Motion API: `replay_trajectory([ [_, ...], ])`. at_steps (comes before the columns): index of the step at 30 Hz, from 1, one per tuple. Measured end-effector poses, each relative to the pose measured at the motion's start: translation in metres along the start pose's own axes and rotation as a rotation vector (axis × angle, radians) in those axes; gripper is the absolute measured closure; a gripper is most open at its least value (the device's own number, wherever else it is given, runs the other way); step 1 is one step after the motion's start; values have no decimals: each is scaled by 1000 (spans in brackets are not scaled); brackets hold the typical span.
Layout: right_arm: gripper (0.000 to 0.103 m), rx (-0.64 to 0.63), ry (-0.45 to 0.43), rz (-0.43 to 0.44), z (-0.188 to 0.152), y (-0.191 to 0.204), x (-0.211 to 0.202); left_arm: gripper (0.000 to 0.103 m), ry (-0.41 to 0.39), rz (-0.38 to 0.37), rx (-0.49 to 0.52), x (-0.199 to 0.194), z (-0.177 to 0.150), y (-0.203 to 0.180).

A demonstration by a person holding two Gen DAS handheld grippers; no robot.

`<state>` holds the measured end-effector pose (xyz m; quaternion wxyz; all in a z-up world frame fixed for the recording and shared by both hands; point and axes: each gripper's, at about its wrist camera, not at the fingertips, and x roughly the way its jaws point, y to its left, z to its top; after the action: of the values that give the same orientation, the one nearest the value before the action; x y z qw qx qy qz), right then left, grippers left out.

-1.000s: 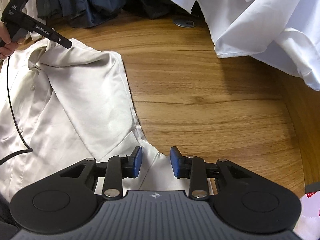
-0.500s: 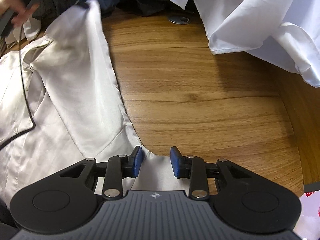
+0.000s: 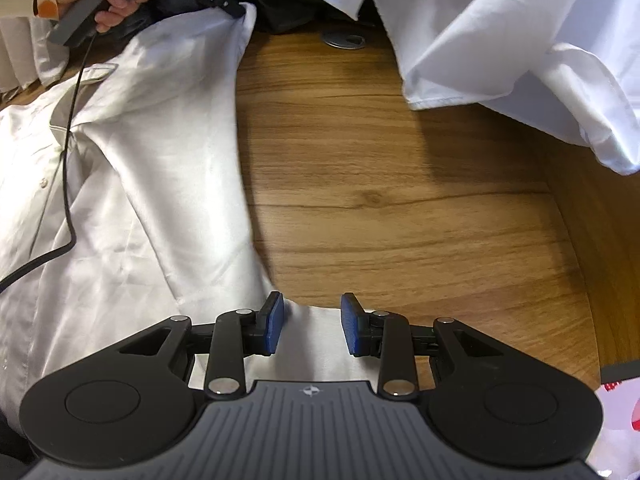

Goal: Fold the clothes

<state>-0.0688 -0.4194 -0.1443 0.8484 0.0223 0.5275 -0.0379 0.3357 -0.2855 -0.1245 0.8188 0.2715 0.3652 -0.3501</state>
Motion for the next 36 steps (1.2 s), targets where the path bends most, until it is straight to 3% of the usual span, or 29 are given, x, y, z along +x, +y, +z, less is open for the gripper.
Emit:
replay_trajectory([
  [1,67,6,-1,-6,0,-1,-1,93,9,-5,-9,3,0,2],
  [3,67,18,-5,-17,0,-2,-5,79,29,-25,-35,1,1,7],
  [5,68,38,-16,-17,1,-4,-9,50,21,-62,-75,-11,0,12],
  [8,67,58,-47,0,3,-1,-23,37,-19,-103,-77,-42,-5,13],
  [11,67,65,-77,25,5,3,-36,35,-66,-117,-62,-79,-13,7],
  [14,67,54,-97,74,7,12,-51,34,-87,-118,-113,-120,-27,13],
  [21,67,-41,-85,164,9,51,-73,37,-47,-27,-366,-184,-93,60],
  [25,67,-43,-65,203,2,81,-77,44,4,26,-509,-191,-146,84],
  [29,67,-22,-57,227,-10,120,-75,47,29,26,-611,-180,-185,96],
  [36,67,45,-55,211,-22,189,-56,46,17,-27,-618,-152,-203,94],
])
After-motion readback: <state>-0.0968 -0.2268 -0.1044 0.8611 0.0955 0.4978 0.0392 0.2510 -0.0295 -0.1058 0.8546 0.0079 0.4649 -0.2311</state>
